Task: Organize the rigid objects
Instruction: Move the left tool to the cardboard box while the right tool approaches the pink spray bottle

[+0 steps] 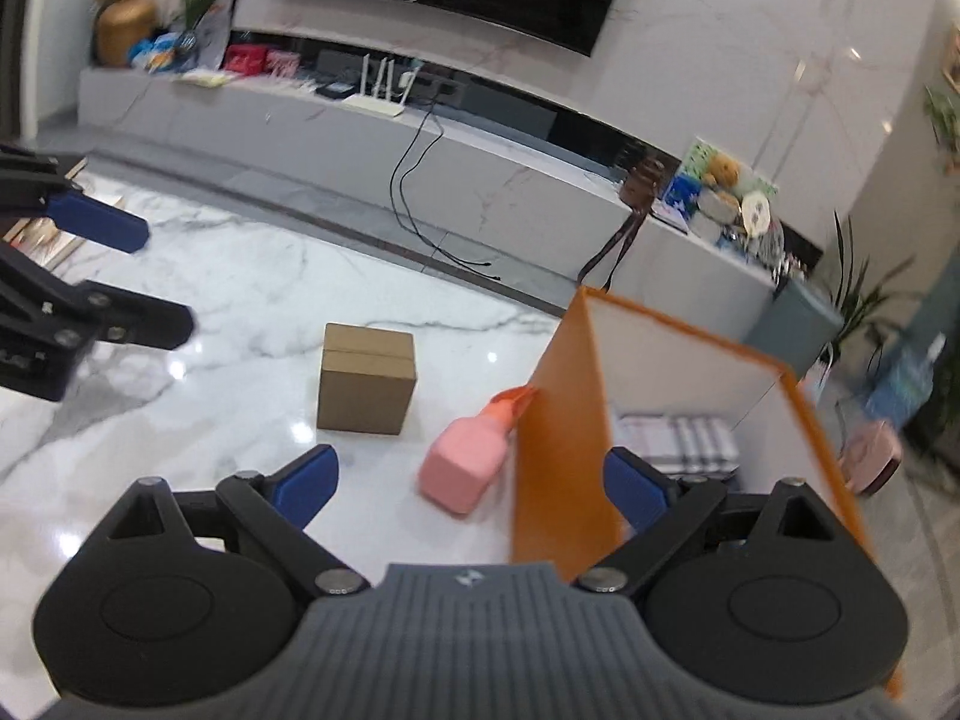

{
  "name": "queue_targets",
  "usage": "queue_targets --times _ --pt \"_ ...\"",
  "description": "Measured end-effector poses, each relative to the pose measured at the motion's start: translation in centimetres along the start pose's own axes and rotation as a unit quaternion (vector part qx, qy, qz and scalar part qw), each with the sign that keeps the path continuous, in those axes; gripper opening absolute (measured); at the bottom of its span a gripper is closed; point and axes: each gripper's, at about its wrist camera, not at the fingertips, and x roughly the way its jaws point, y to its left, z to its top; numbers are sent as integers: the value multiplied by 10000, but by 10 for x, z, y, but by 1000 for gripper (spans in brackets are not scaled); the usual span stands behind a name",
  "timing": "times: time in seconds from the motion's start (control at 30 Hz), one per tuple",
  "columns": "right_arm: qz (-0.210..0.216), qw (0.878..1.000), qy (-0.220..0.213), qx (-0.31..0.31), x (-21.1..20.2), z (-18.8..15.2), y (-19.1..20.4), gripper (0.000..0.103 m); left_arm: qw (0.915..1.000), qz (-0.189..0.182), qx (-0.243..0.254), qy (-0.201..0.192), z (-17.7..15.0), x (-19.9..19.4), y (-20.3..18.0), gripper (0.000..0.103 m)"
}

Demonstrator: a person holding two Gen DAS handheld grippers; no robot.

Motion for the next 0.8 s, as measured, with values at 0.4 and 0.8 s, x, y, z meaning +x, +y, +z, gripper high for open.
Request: queue_targets --times 0.4,0.8 --pt "109 9996 -54 273 53 -21 28 90 9985 -259 -453 -144 -17 58 10 86" --pt "-318 9911 -57 1291 87 -44 36 90 9986 -378 -342 -131 -21 86 12 88"
